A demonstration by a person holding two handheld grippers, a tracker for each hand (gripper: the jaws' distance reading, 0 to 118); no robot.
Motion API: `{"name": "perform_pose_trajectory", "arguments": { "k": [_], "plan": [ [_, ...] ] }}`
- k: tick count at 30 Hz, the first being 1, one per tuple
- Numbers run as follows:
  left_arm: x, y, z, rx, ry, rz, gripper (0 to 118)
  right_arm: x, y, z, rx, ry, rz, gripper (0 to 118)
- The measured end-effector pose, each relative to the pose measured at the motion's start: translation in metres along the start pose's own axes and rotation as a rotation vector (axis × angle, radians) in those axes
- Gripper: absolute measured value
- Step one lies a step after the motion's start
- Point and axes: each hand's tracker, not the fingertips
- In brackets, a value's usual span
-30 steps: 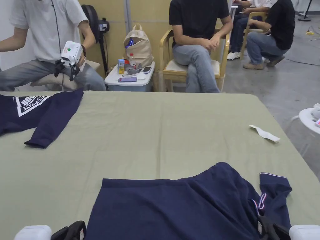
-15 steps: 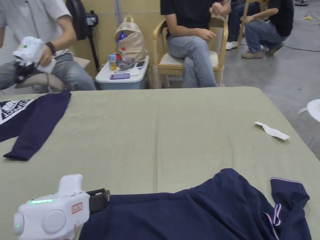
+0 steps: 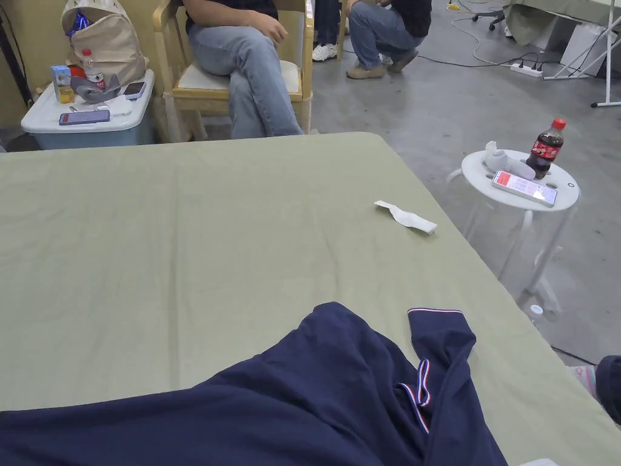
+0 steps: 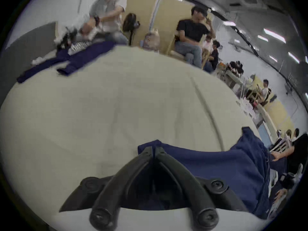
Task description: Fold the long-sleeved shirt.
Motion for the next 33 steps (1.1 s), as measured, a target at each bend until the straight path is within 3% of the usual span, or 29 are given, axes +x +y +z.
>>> {"name": "perform_pose_trajectory", "arguments": {
  "k": [5, 11, 16, 21, 22, 25, 26, 31, 33],
  "plan": [
    [-0.032, 0.000, 0.078, 0.066, 0.142, -0.007, 0, -0.002, 0.012, -0.016, -0.001, 0.030, 0.006, 0],
    [-0.070, -0.007, 0.080, 0.019, 0.210, -0.077, 0, 0.004, 0.038, -0.038, 0.040, 0.033, 0.031, 0],
    [-0.094, -0.015, 0.080, 0.044, 0.277, -0.001, 0, 0.035, 0.070, -0.056, 0.062, 0.002, -0.050, 0],
    [-0.083, -0.014, 0.087, 0.050, 0.272, 0.019, 0, 0.050, 0.092, -0.082, 0.037, 0.015, -0.052, 3],
    [-0.075, -0.015, 0.086, 0.018, 0.276, -0.026, 0, 0.050, 0.096, -0.092, 0.016, 0.053, -0.065, 14],
    [-0.067, -0.014, 0.082, 0.010, 0.270, -0.049, 0, 0.048, 0.107, -0.131, -0.065, 0.195, -0.062, 65],
    [-0.063, -0.014, 0.082, 0.016, 0.255, -0.046, 0, 0.044, 0.108, -0.149, -0.101, 0.224, -0.050, 70],
    [-0.064, -0.013, 0.071, 0.017, 0.227, -0.032, 0, 0.020, 0.100, -0.228, -0.224, 0.235, 0.085, 69],
    [-0.062, -0.012, 0.068, 0.007, 0.212, -0.040, 0, 0.011, 0.102, -0.244, -0.200, 0.246, 0.125, 69]
  ]
}}
